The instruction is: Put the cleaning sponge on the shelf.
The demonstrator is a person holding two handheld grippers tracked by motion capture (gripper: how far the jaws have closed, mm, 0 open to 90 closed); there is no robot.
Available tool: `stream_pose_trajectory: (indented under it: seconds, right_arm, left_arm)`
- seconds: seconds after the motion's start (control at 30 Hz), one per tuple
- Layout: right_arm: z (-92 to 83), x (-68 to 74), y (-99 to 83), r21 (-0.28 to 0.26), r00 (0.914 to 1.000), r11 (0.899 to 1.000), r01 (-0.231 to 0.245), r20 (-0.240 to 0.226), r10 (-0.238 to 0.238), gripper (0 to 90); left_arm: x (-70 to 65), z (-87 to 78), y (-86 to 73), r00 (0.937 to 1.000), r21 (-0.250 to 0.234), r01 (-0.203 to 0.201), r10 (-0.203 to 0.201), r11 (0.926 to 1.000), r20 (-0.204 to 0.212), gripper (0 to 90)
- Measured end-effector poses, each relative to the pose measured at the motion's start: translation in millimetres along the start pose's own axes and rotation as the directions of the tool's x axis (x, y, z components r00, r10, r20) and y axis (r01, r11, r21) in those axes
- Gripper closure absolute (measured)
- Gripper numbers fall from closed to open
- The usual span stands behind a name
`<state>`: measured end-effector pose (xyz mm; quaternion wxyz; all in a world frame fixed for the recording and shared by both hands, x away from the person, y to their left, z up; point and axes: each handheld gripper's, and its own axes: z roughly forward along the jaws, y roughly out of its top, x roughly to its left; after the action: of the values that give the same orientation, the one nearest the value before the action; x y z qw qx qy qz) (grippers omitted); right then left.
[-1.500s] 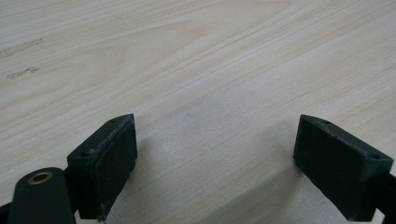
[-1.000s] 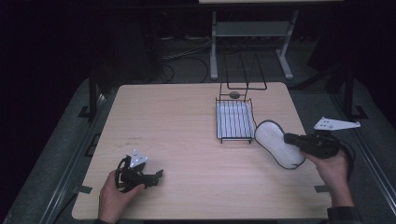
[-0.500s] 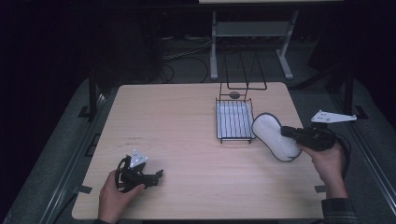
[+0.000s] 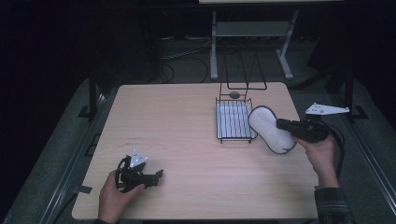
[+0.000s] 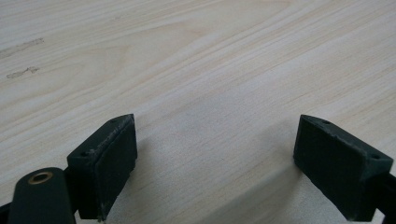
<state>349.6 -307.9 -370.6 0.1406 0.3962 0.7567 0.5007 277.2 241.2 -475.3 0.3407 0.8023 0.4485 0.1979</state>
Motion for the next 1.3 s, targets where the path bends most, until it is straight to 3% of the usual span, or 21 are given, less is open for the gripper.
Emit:
stream_pose_trajectory:
  seconds: [0.63, 1.3]
  right_arm:
    - [35.6, -13.8, 22.6, -0.006, 0.9996, 1.000, -0.028, 0.001, 0.028, 83.7]
    - [81.4, -11.3, 47.8, 0.003, 0.9991, 0.999, -0.037, -0.022, 0.037, 83.7]
  left_arm:
    - [0.0, 0.0, 0.0, 1.0000, 0.000, 0.000, 0.000, 1.0000, 0.000, 12.7]
    - [-0.1, 0.0, 0.0, 1.0000, 0.000, 0.000, 0.000, 1.0000, 0.000, 12.7]
